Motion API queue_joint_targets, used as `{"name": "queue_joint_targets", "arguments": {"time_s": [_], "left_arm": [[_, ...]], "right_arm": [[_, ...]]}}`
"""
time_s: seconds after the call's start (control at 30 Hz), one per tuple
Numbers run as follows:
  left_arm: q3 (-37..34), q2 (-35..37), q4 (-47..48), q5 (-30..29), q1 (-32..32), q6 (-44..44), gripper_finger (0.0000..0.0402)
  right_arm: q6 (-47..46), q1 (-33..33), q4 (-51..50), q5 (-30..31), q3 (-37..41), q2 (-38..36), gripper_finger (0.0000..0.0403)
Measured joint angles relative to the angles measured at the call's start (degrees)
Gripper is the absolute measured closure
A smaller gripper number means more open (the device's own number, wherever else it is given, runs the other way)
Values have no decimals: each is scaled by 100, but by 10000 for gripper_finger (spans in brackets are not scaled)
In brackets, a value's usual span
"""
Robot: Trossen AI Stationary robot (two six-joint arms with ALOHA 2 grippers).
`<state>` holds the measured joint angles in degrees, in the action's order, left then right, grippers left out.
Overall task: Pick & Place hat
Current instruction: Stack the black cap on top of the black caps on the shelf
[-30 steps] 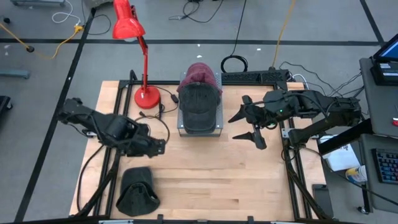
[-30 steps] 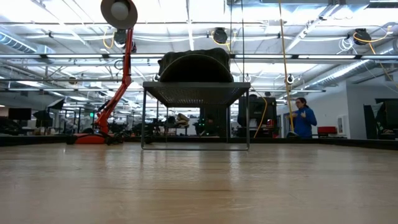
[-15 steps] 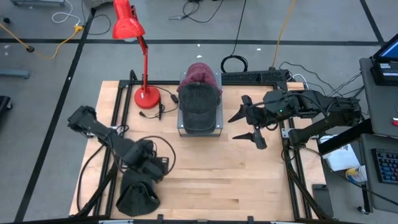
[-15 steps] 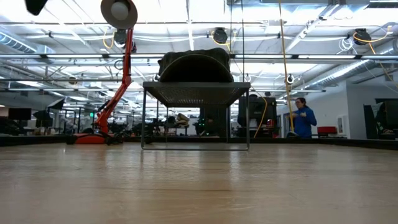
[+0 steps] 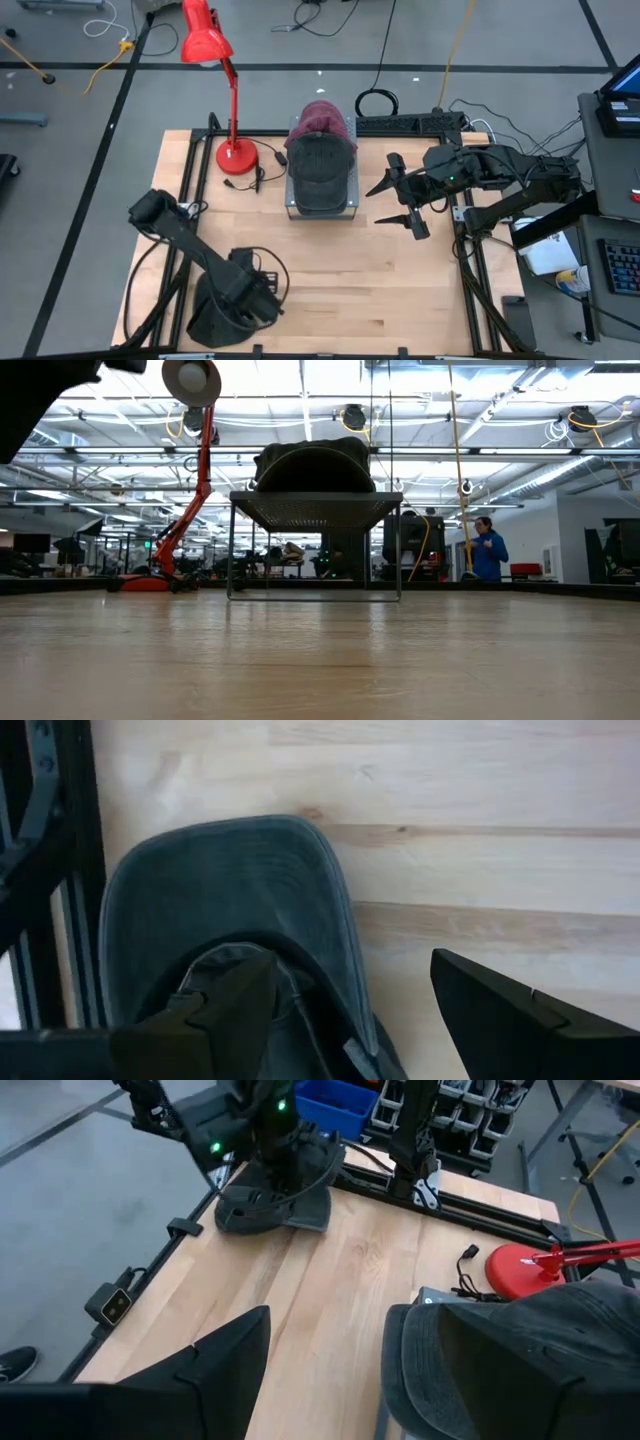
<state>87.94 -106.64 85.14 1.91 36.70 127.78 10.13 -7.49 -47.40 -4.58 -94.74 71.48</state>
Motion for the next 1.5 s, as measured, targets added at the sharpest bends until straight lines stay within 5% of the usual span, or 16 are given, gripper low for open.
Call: {"name": "queue_joint_targets", "arguments": {"time_s": [0.53,0.93,1.5], "left_arm": [[0,-1173,-435,173,242,479,131],[-74,-1309,-392,215,243,489,136],[-173,-1292,-503,81,243,-231,377]], "right_arm": [[0,0,0,0,0,0,124],[0,-9,-1,-18,2,0,124],[0,-9,302,-4,2,0,124]]}}
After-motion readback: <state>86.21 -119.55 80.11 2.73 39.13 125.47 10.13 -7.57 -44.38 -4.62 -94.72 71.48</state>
